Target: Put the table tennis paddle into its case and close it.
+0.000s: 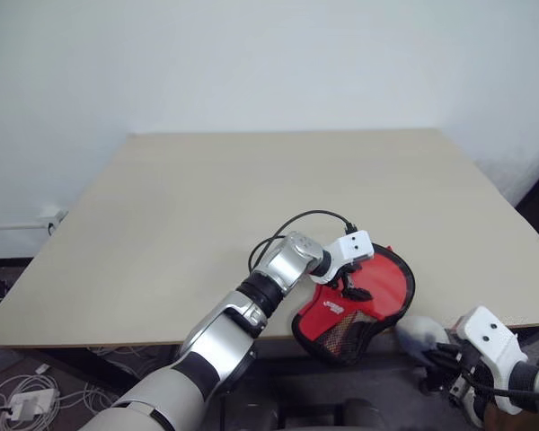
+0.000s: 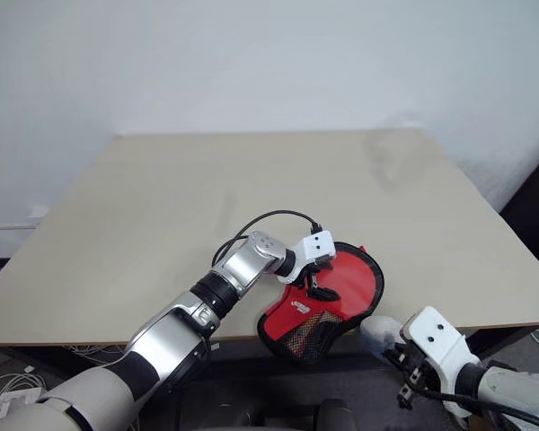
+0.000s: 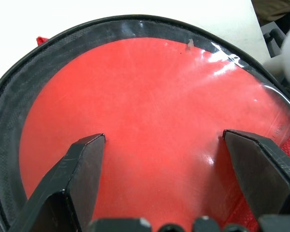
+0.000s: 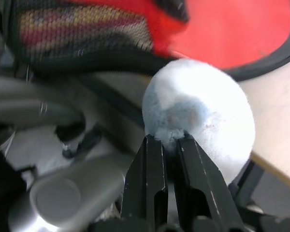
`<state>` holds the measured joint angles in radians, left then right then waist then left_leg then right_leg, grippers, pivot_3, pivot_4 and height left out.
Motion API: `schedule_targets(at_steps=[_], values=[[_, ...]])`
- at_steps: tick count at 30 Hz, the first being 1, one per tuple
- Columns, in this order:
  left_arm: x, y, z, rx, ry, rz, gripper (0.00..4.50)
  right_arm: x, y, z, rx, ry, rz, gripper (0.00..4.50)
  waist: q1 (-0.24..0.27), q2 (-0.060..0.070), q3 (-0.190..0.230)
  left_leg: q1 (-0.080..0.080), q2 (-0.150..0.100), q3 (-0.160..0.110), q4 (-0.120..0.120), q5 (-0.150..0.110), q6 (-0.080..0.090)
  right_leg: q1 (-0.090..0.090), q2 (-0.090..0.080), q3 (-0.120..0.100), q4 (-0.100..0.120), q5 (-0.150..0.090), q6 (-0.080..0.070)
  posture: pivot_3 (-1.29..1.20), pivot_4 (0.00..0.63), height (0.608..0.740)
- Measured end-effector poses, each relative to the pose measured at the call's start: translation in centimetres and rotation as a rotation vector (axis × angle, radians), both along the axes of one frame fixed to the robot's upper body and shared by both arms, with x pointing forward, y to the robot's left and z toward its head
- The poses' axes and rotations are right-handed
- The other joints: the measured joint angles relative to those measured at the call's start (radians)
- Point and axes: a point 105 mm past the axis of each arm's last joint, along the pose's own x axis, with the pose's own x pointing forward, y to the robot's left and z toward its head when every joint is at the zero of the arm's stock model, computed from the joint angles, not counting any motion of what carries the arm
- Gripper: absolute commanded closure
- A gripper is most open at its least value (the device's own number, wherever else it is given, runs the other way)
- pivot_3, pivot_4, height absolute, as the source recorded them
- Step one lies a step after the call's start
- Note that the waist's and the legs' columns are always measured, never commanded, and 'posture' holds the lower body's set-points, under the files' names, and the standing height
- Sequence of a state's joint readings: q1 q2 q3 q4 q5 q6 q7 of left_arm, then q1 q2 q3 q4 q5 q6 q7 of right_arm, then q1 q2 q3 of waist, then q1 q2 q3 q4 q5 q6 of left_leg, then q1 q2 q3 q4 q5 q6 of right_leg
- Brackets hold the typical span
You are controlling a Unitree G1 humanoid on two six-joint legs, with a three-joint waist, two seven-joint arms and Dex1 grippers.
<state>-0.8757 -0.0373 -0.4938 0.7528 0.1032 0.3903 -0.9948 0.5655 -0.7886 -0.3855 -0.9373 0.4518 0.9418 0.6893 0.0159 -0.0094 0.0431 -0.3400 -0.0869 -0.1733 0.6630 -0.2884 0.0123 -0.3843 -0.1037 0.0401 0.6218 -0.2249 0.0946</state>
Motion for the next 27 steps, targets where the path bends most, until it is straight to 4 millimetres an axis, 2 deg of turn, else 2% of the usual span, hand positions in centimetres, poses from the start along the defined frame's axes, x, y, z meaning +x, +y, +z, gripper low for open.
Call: schedule_targets(at_steps=[7, 14, 17, 24, 27], values=[[0.1, 0.1, -0.1, 0.003, -0.001, 0.009, 0.34, 1.3, -0.7, 0.0, 0.005, -0.016, -0.081, 1.27, -0.002, -0.001, -0.001, 0.0, 0.006, 0.001, 0.001, 0.0, 0.0, 0.0, 0.0, 0.0, 0.0, 0.0, 0.0, 0.0, 0.0, 0.74], [0.2, 0.2, -0.1, 0.004, -0.001, 0.013, 0.34, 2.9, -1.1, -0.2, -0.004, -0.046, -0.12, 1.27, -0.002, -0.001, -0.001, 0.001, 0.008, 0.002, 0.001, 0.0, 0.0, 0.0, 0.001, 0.0, 0.0, 0.0, 0.0, 0.0, 0.0, 0.74], [0.2, 0.2, -0.1, 0.003, 0.0, 0.014, 0.34, 4.0, -2.0, -0.1, -0.016, -0.08, -0.169, 1.27, -0.002, -0.001, -0.001, 0.001, 0.008, 0.002, 0.001, 0.0, 0.0, 0.0, 0.001, 0.0, 0.0, 0.0, 0.0, 0.0, 0.0, 0.74], [0.2, 0.2, -0.1, 0.002, 0.001, 0.012, 0.34, 5.9, -3.0, 2.0, 0.112, -0.12, -0.269, 1.27, -0.001, 0.0, -0.001, 0.001, 0.007, 0.002, 0.001, 0.0, 0.0, -0.001, 0.001, 0.0, 0.0, 0.0, 0.0, 0.0, 0.0, 0.74], [0.2, 0.2, -0.1, 0.001, 0.001, 0.013, 0.34, 6.3, -3.5, 1.6, 0.169, -0.056, -0.322, 1.27, -0.002, 0.0, -0.001, 0.0, 0.007, 0.002, 0.001, 0.0, 0.0, -0.001, 0.001, 0.0, 0.0, 0.0, 0.0, 0.0, 0.0, 0.74]])
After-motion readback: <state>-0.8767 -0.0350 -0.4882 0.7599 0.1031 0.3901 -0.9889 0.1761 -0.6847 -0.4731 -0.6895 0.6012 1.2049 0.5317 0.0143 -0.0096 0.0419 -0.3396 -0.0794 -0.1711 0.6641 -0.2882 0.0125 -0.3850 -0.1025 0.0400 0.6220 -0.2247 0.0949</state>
